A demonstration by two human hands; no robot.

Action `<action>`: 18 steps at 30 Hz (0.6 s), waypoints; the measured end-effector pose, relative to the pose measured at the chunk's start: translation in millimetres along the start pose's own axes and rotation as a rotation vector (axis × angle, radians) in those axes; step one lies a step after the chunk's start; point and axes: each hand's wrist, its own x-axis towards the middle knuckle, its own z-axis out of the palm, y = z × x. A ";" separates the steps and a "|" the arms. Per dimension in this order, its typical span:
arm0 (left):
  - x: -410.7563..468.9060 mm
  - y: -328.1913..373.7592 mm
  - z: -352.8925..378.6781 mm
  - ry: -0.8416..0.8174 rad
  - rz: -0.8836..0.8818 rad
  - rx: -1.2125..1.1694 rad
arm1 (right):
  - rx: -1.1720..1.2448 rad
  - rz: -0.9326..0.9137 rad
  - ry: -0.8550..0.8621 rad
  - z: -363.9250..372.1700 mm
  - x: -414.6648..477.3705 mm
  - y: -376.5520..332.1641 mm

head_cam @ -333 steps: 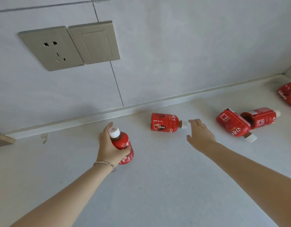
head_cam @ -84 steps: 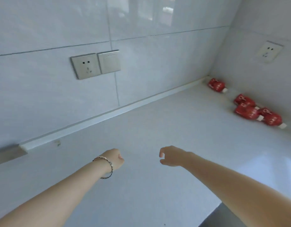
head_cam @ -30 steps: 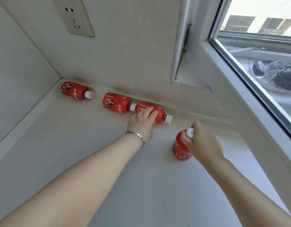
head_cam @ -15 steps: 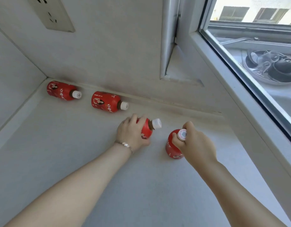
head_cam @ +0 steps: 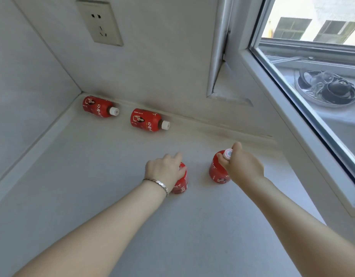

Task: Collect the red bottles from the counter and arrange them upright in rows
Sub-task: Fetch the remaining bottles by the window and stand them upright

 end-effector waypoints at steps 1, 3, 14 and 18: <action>-0.9 1.3 1.6 0.022 0.011 0.001 | -0.012 0.009 -0.008 -1.2 -1.4 -2.6; -13.5 2.9 -0.1 -0.019 -0.052 -0.075 | -0.026 0.020 -0.022 -4.7 -5.1 -8.1; -227.3 -71.6 -10.9 0.031 -0.422 -0.461 | -0.352 -0.558 -0.325 5.8 -138.8 -89.7; -335.5 -121.1 -25.3 0.143 -0.692 -0.492 | -0.433 -0.943 -0.423 20.4 -236.0 -158.7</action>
